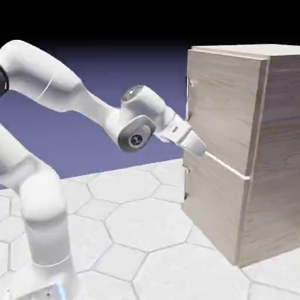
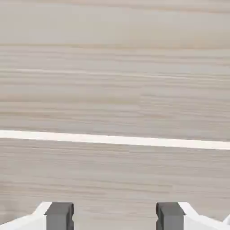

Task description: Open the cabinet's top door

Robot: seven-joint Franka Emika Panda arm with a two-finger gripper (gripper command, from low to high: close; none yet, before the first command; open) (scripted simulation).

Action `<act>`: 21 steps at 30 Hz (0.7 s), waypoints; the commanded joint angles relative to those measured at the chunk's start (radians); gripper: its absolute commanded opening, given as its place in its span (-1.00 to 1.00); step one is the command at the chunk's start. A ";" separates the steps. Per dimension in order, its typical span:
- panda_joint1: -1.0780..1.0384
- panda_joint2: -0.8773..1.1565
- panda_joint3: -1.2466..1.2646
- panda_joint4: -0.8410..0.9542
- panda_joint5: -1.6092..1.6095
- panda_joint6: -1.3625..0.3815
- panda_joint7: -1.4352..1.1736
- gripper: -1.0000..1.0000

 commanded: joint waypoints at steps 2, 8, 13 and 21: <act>-0.029 -0.021 0.039 0.014 0.087 -0.001 -0.051 0.00; -0.117 -0.084 0.154 0.057 0.348 -0.004 -0.205 0.00; -0.191 -0.136 0.251 0.093 0.566 -0.006 -0.334 0.00; -0.308 -0.220 0.405 0.150 0.914 -0.010 -0.539 0.00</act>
